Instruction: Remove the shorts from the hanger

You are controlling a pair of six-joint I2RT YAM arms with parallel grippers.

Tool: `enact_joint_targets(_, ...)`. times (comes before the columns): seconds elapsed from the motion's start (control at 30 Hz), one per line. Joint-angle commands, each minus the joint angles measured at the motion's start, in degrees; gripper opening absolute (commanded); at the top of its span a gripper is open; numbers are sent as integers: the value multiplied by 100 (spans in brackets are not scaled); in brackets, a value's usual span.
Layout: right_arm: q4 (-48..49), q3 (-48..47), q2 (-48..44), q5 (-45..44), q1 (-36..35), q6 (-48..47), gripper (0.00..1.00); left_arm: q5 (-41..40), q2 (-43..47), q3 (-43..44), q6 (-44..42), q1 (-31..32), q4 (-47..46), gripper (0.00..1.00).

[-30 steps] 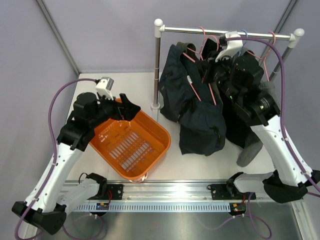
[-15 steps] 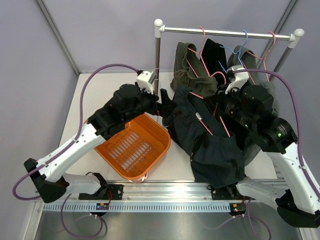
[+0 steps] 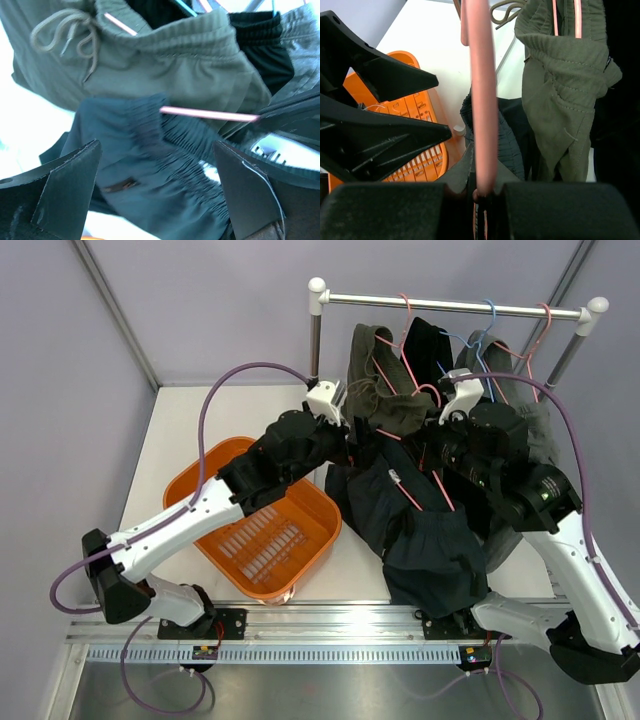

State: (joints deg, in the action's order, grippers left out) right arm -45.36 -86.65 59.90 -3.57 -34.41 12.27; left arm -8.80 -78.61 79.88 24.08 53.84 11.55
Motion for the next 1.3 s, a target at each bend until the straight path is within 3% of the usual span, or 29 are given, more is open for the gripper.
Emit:
enact_joint_targets(0.0,151,-326,4,-47,-66,39,0,-333,-277,371,62,82,-470,95)
enact_joint_targets(0.43,89,-625,127,-91,-92,-23,0,-720,-558,370,98,100,-250,81)
enact_joint_targets(0.67,63,-678,119,-91,-118,-41,0,-851,-884,748,53,91,31,57)
enact_joint_targets(0.8,36,-686,101,-108,-118,-50,0,-966,-876,766,18,91,31,35)
enact_joint_targets(0.9,45,-643,66,-82,-118,-50,0,-1132,-875,845,-52,91,145,24)
enact_joint_targets(0.93,54,-625,40,-65,-118,-50,0,-1185,-884,871,-87,91,172,15)
enact_joint_targets(1.07,36,-616,4,-21,-118,-41,0,-1737,-867,977,-227,82,330,1)
enact_joint_targets(1.27,-25,-616,-101,234,-144,-49,0,-2170,-1077,1434,-254,-259,734,0)
